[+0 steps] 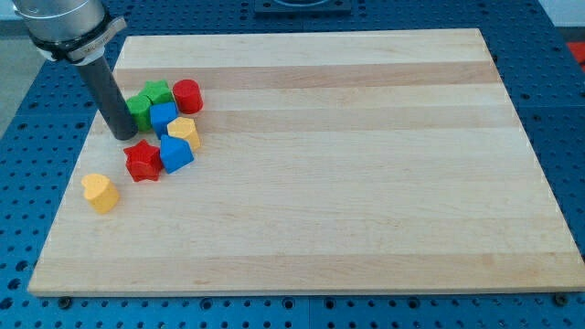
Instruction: Slide yellow heart below red star
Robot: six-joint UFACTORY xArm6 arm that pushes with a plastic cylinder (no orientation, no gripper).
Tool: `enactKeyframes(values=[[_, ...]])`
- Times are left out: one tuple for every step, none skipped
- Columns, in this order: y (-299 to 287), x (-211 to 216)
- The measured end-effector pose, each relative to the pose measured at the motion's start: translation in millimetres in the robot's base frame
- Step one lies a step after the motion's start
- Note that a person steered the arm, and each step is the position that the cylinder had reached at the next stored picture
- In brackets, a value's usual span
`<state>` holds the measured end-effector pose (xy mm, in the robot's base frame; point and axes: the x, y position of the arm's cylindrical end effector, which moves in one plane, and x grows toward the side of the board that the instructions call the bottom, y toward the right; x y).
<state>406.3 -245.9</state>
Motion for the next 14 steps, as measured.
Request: enactKeyframes(values=[[0,0],[0,1],[-6,10],[-6,32],[-9,33],[-21,33],[-59,34],[-59,34],[-59,42],[-51,72],[-43,101],[-41,111],[8,119],[33,119]])
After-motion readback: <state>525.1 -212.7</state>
